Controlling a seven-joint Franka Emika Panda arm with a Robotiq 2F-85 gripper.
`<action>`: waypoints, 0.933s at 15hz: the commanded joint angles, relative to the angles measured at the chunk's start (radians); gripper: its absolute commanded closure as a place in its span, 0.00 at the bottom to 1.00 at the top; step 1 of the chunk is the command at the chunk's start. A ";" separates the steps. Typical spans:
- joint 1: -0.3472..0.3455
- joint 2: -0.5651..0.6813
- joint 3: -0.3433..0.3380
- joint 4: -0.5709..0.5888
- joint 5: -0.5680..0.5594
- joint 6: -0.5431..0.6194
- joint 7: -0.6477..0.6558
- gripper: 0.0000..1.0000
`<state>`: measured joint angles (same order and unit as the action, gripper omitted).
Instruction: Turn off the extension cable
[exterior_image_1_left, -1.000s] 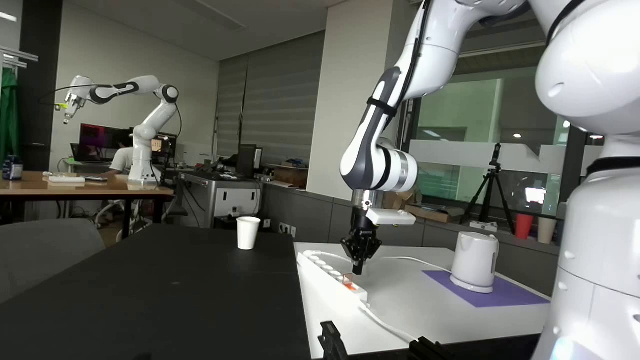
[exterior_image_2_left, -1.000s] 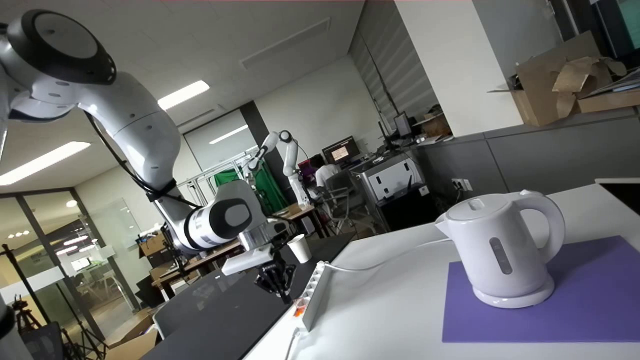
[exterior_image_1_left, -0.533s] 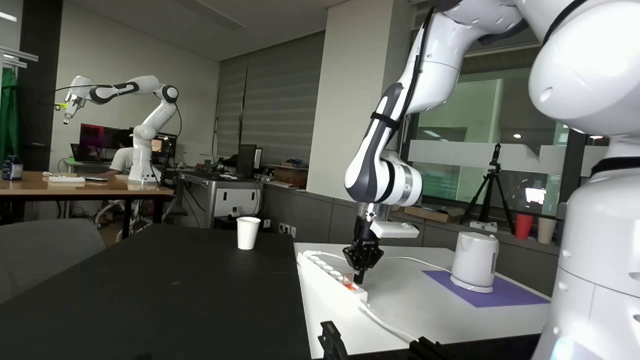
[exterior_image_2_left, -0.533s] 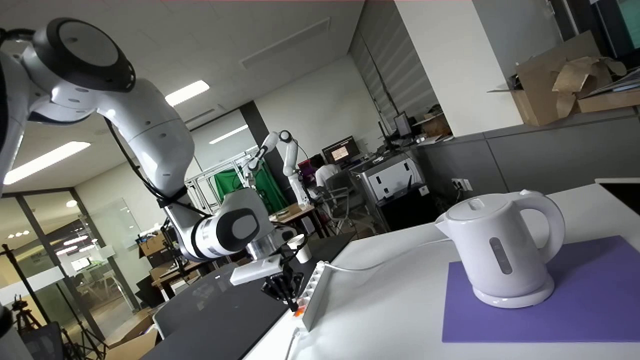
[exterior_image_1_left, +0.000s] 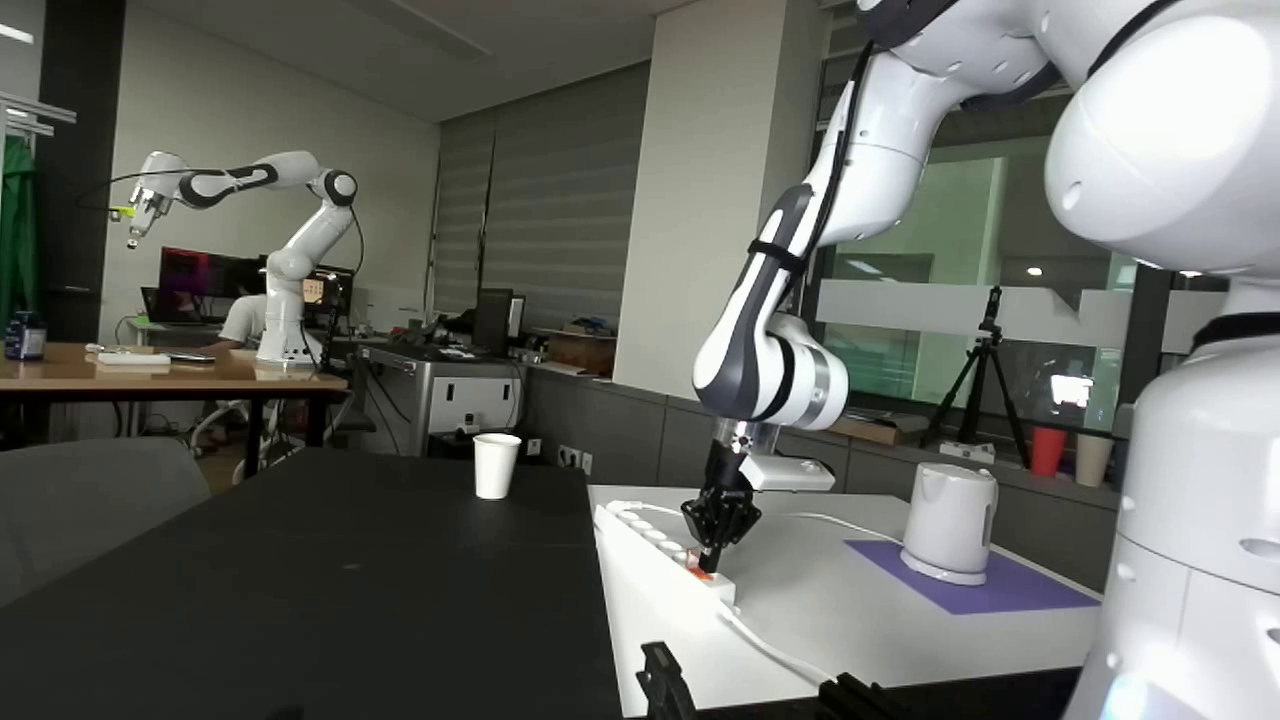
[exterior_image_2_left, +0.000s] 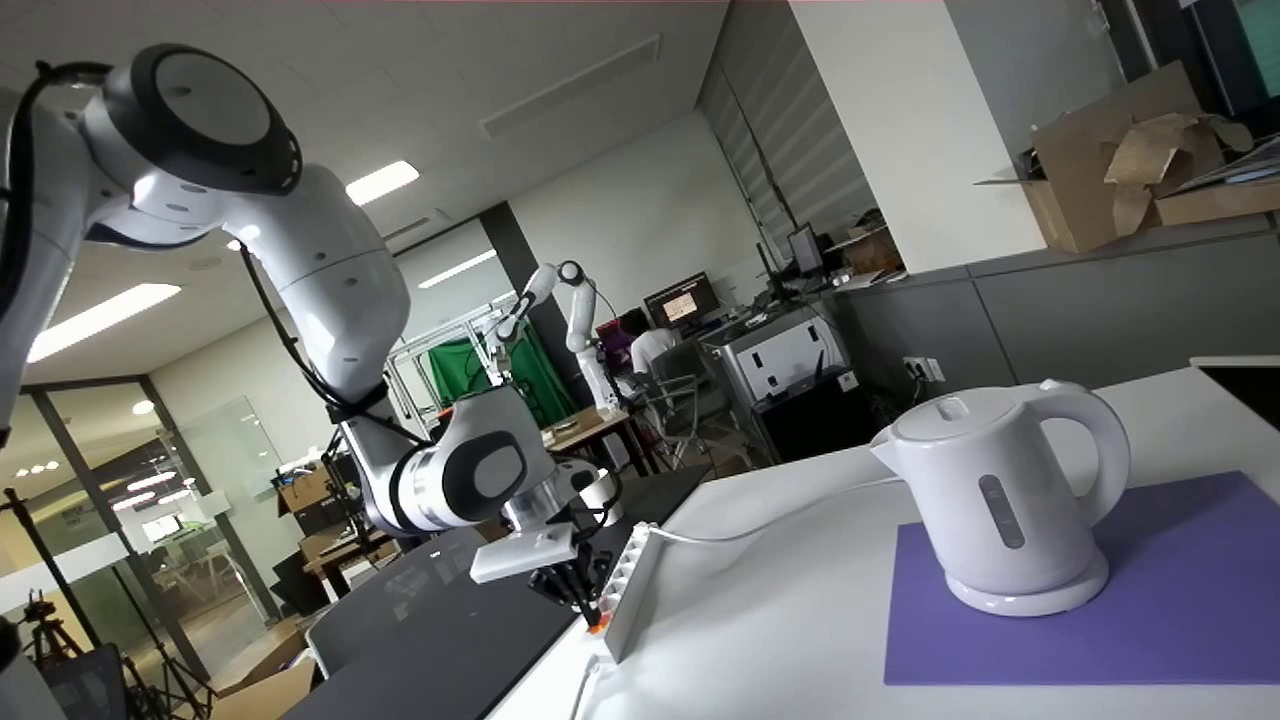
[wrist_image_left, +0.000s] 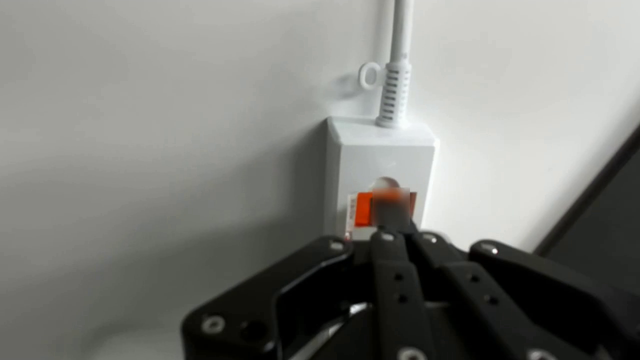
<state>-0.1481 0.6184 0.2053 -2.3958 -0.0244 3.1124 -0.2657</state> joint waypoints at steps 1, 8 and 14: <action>-0.033 0.021 0.020 0.023 -0.029 -0.010 0.008 1.00; -0.037 0.059 0.022 0.043 -0.041 0.010 0.009 1.00; 0.055 0.083 -0.043 0.055 -0.069 0.019 0.024 1.00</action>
<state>-0.1653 0.6513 0.2154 -2.3780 -0.0600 3.1199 -0.2661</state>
